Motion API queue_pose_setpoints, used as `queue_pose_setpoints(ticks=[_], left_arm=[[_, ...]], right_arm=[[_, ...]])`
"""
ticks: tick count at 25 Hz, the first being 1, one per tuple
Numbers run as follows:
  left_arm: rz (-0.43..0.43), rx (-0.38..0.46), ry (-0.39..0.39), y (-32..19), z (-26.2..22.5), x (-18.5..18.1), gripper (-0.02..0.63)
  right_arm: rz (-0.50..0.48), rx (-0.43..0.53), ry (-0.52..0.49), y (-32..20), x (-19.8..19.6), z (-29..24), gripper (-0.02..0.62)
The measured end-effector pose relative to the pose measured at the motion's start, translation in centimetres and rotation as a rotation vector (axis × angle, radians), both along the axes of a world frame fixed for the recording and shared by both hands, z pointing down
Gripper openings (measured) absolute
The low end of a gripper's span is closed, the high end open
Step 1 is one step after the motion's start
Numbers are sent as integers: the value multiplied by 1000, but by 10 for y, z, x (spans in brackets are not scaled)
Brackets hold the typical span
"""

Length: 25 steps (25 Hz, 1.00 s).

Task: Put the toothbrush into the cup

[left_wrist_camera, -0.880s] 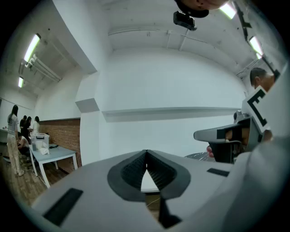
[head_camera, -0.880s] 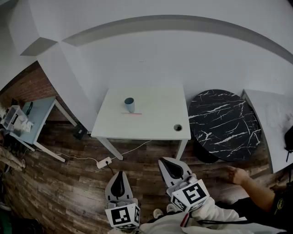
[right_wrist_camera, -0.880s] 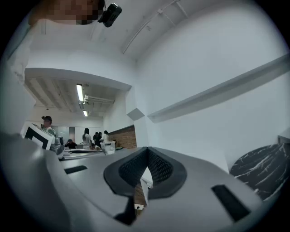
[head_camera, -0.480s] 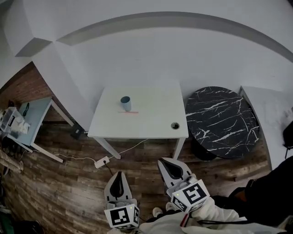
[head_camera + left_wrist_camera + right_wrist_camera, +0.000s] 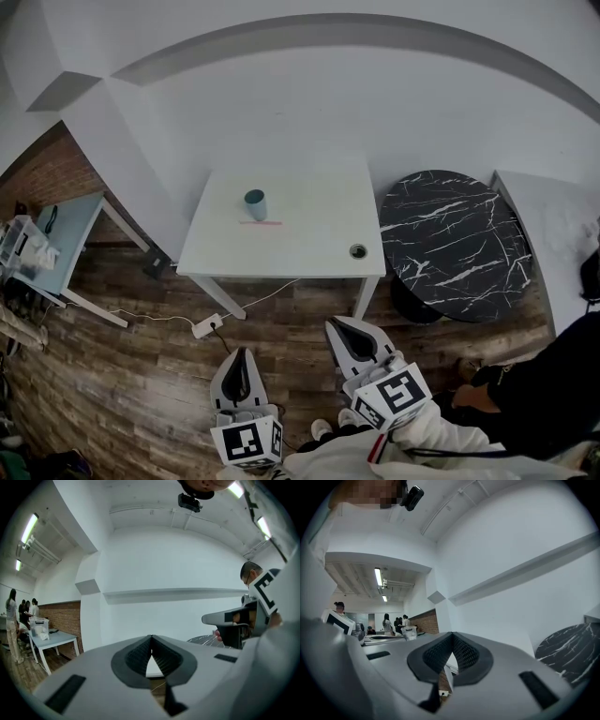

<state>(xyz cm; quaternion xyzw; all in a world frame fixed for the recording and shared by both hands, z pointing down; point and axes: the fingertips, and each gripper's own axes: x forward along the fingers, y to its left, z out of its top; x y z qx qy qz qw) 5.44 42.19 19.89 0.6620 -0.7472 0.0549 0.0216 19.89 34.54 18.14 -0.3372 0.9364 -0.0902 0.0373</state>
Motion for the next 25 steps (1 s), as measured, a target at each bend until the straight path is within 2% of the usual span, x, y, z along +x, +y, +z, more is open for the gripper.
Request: queue_pose_setpoints(ticks=[7,15,25], left_arm=[[-6,2,-20,-13,-7,8,9],[-23,21,-48,-27,-14,25,9],[6,38,-81,-47,-21,42,9]], right_arm=[[-5,12,-10,-11,9,-4,3],[6,30,-30,-26,38,-8,3],[29,55,-69,-43,58,-14,3]])
